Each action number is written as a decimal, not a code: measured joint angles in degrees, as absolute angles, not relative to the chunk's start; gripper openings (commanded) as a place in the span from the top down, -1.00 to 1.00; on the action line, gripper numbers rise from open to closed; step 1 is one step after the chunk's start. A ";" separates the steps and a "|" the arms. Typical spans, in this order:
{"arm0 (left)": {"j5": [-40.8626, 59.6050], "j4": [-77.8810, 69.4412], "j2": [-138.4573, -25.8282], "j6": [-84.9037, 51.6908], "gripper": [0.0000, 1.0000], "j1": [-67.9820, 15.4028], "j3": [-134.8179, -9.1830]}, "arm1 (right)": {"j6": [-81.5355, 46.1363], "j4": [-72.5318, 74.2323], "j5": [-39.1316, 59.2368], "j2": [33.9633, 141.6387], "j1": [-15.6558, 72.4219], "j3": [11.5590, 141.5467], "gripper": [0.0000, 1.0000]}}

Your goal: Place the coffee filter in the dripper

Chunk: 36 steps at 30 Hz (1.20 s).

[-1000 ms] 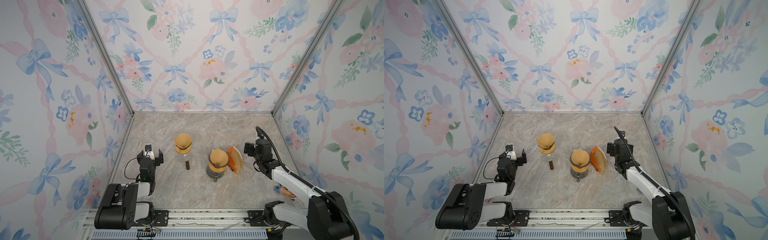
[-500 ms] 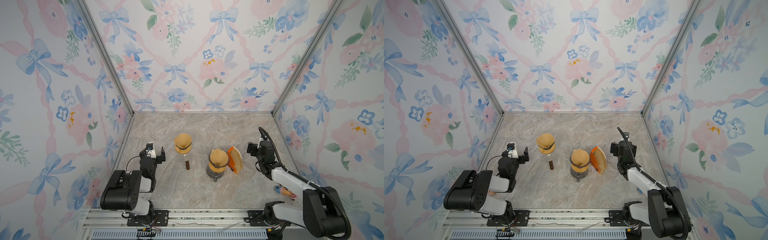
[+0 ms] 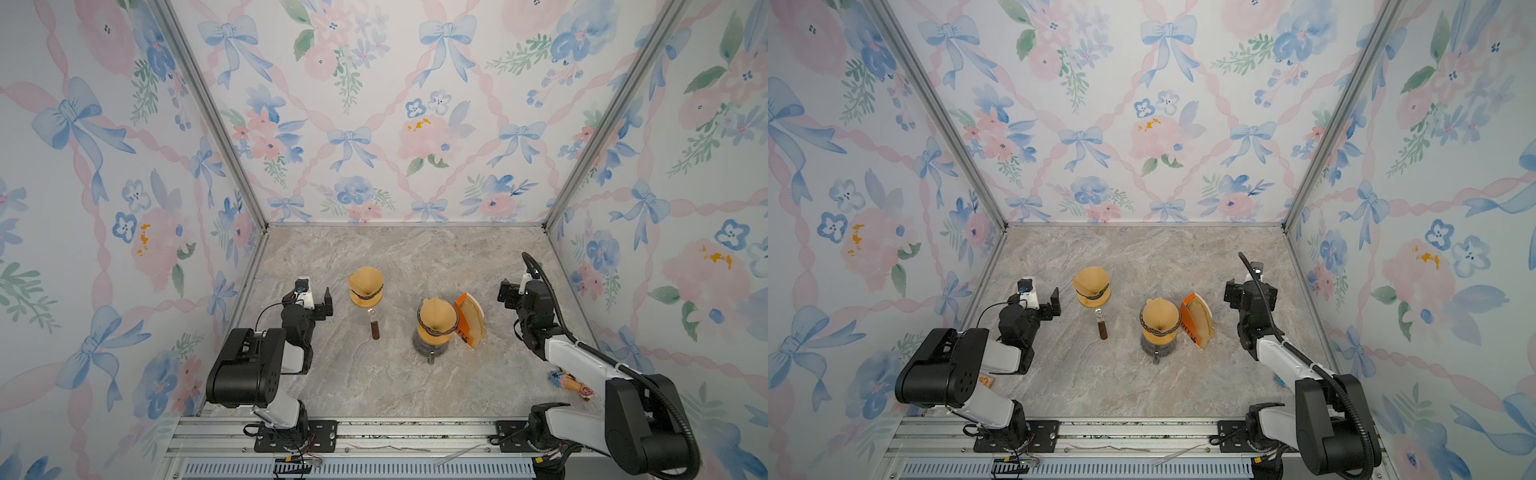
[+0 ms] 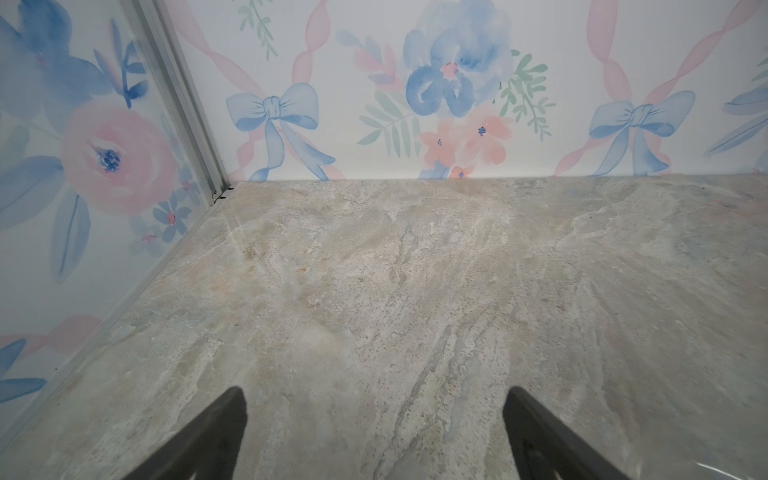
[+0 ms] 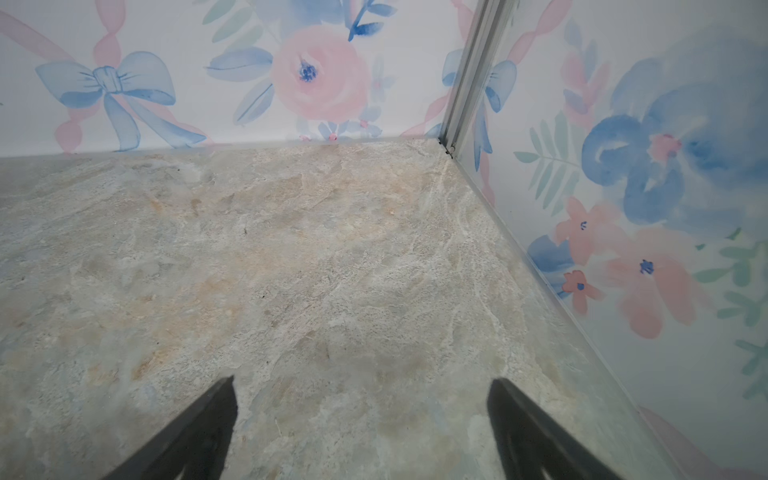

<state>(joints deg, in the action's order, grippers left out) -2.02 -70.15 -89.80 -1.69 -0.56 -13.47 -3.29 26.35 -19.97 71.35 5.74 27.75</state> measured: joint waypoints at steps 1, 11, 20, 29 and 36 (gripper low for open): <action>-2.02 -70.13 -89.80 -1.69 -0.96 -0.56 -13.47 | -3.25 27.03 -19.81 71.79 5.21 27.70 -0.93; -2.02 -70.15 -89.80 -1.69 -0.96 -0.56 -13.47 | -2.46 41.06 -14.28 81.19 3.38 23.20 -0.93; -2.02 -70.13 -89.80 -1.69 -0.96 -0.56 -13.47 | -2.02 51.68 -11.88 87.55 3.38 19.57 -0.93; -2.02 -70.15 -89.80 -1.69 -0.97 -0.56 -13.47 | -1.85 52.47 -12.25 88.05 3.49 20.75 -0.92; -2.02 -70.15 -89.80 -1.67 -0.96 -0.56 -13.47 | -1.37 52.45 -12.08 88.05 3.46 21.02 -0.93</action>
<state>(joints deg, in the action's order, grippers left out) -2.02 -70.15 -89.80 -1.67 -0.56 -13.47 -1.37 52.45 -12.08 88.05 3.46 21.02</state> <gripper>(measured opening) 0.982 0.963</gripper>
